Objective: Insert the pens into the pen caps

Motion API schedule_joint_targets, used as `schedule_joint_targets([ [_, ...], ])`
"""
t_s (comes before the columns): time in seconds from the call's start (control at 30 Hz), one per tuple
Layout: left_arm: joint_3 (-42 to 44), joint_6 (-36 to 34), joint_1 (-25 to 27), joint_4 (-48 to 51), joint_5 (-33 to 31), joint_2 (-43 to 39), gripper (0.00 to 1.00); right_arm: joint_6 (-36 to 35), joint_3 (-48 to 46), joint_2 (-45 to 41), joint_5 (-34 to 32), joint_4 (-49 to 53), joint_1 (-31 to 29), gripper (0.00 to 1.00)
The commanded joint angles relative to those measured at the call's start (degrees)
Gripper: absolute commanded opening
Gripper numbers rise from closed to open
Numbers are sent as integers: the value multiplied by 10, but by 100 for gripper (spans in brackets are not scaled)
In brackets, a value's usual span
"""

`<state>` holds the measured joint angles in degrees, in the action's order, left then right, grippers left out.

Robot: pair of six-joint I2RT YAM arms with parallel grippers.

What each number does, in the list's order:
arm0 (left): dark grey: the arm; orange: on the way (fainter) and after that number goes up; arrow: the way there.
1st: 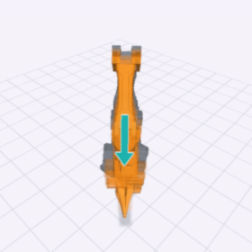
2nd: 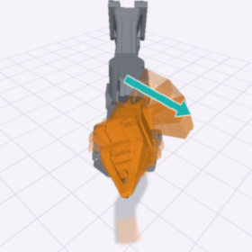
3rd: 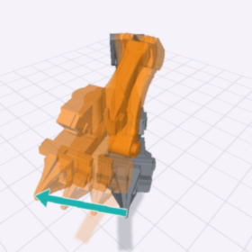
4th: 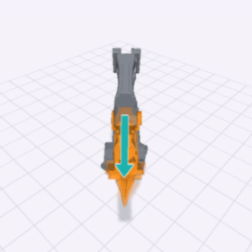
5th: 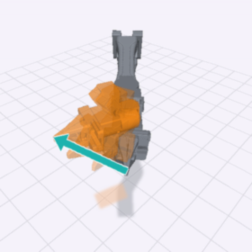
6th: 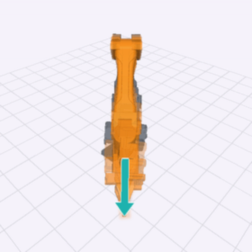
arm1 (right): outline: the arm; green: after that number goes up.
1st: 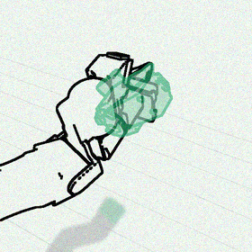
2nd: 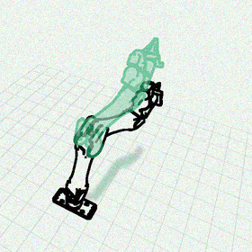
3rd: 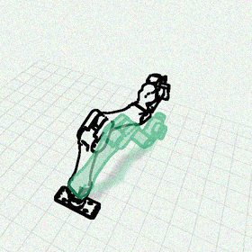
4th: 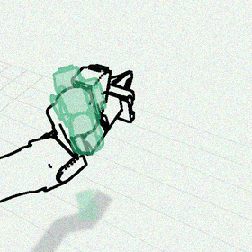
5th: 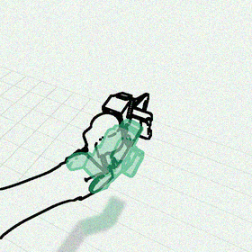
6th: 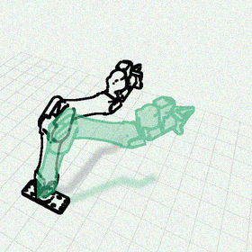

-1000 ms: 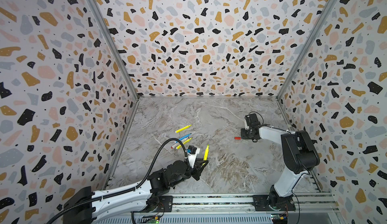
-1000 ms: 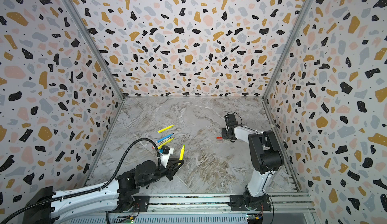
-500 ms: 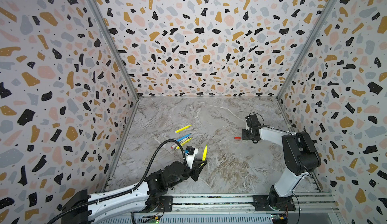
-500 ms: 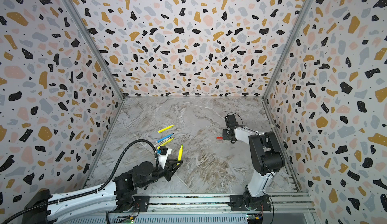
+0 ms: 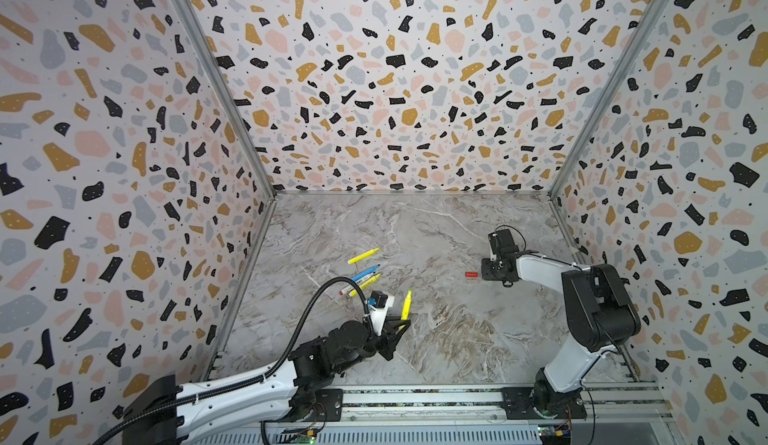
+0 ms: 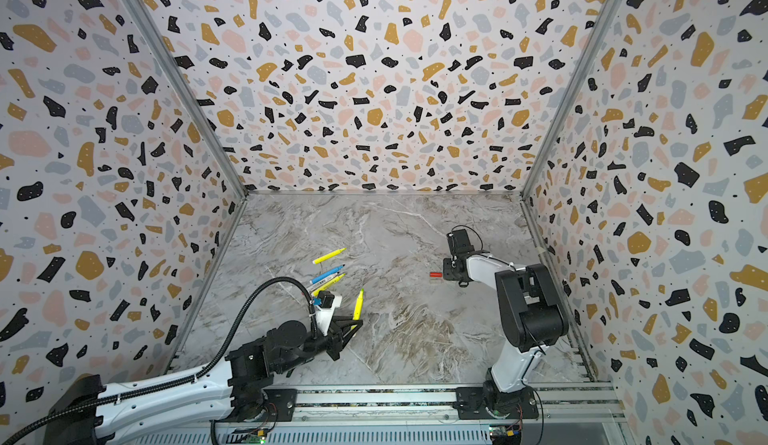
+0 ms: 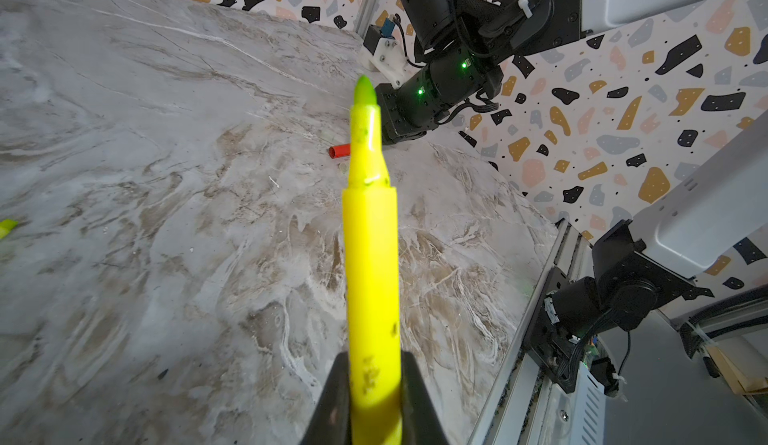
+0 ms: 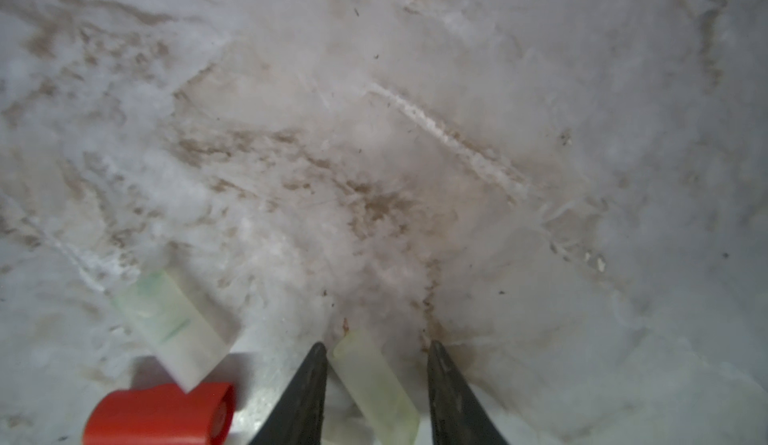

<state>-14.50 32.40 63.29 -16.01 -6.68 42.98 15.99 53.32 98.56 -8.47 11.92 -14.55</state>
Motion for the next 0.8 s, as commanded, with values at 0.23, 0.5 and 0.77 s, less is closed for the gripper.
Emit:
schedule_joint_targets([
  [0.23, -4, -1, -2, -13, -7, -2, 6, 3, -25, -30, -10, 20, 1, 42],
  [0.5, 0, -1, -2, -14, -10, -4, 6, -2, -13, -17, 1, 26, 1, 33],
  [0.77, -4, -4, -2, -15, -10, 3, 6, 2, -21, -23, 5, 24, -6, 31],
])
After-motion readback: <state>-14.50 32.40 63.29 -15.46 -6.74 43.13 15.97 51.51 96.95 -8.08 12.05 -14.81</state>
